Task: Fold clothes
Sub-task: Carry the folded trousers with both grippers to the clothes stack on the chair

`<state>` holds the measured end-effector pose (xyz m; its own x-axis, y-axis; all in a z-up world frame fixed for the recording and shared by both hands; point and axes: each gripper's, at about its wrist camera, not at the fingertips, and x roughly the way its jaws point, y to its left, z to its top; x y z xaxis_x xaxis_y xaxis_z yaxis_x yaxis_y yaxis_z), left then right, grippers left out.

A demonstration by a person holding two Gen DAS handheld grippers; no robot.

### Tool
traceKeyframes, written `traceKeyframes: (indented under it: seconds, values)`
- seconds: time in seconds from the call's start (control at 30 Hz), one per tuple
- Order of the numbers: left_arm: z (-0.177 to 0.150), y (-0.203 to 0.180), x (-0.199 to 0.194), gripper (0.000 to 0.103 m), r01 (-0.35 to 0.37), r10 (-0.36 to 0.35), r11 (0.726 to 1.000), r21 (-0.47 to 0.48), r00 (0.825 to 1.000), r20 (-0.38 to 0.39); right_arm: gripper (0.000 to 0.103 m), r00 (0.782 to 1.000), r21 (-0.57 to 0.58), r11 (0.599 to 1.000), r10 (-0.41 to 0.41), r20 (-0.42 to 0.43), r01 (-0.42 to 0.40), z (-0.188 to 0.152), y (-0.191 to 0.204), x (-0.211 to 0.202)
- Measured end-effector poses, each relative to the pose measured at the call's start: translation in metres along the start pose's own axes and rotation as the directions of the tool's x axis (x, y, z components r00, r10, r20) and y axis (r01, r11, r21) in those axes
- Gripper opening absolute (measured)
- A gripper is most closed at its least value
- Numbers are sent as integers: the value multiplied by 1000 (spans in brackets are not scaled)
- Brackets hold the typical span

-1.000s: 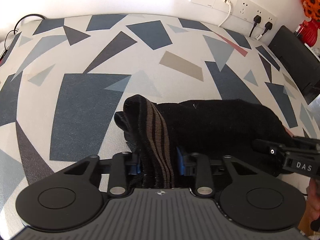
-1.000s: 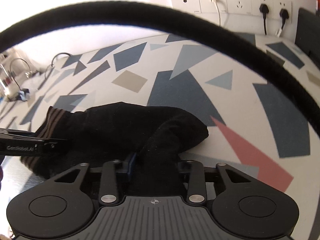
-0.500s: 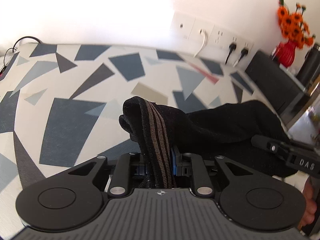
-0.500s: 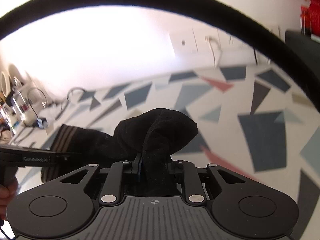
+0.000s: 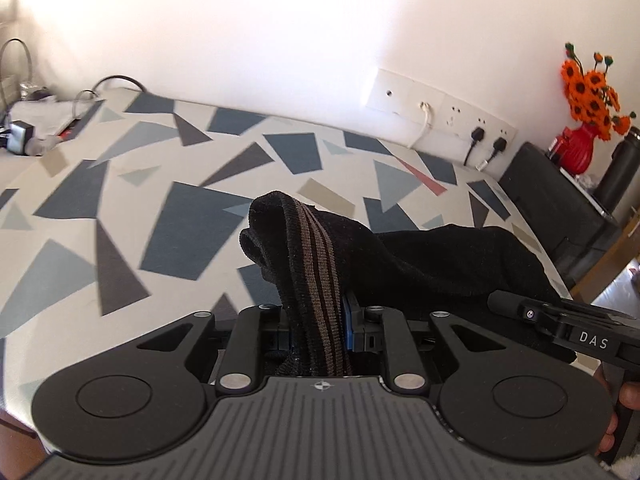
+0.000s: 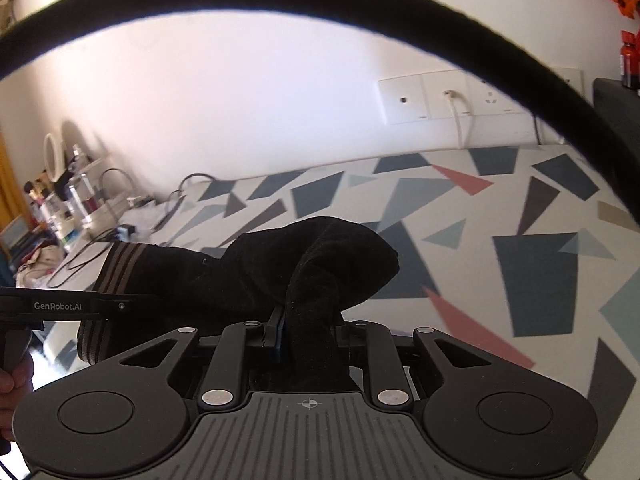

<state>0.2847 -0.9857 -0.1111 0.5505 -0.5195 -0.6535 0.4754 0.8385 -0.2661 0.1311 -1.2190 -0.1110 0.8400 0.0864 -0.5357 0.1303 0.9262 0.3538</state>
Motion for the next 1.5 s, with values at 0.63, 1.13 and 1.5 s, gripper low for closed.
traceKeyframes:
  seconds: [0.63,1.13,1.5]
  values:
    - [-148,186,-262,20,-361,454,823,-439,882,126,17,885,-304,833,406,-230,-461,-37,288,28]
    - [-335,256,-494,20,-586,817,315,-747,568,-101,17,511,-337,386,583,-632,-859,-191,569,15]
    - [-381,318,-569,20,-604,890,64,-794,394,-228,17,281,-268,110,582,-763,-957,-268,715,0]
